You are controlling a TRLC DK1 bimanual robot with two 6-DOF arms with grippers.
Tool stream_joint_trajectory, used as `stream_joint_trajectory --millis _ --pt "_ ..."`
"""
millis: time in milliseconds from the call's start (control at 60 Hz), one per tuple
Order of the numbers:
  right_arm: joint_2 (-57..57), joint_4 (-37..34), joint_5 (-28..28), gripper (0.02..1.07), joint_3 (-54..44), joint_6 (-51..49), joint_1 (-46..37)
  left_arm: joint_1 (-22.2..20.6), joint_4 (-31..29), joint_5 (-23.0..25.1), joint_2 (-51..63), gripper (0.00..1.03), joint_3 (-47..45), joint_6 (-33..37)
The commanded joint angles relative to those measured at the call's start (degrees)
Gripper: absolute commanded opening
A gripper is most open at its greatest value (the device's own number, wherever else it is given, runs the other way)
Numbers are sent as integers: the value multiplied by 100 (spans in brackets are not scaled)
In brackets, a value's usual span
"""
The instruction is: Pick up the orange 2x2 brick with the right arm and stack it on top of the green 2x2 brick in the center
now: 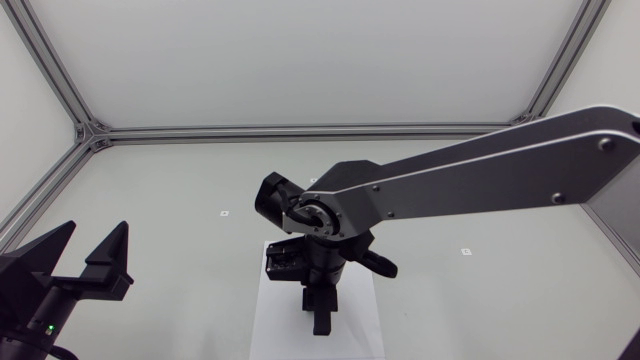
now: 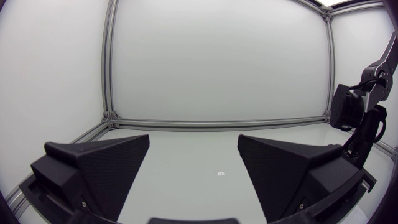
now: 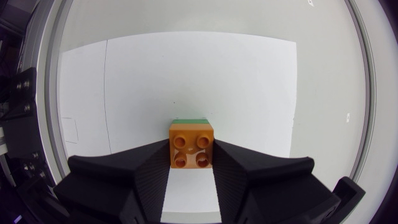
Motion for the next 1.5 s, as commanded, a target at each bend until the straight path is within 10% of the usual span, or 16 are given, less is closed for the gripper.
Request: stream_joint_trajectory --millis 0,633,833,1483 --pt "316 -66 111 46 -386 48 -33 16 -84 23 -45 99 -235 73" --pt "334 -250 163 52 -131 83 81 16 -84 32 -45 99 -235 73" --pt "430 -171 172 26 -34 65 81 16 -84 23 -45 99 -235 73" --pt "501 -163 163 26 274 -75 125 16 -76 23 -45 99 -235 73"
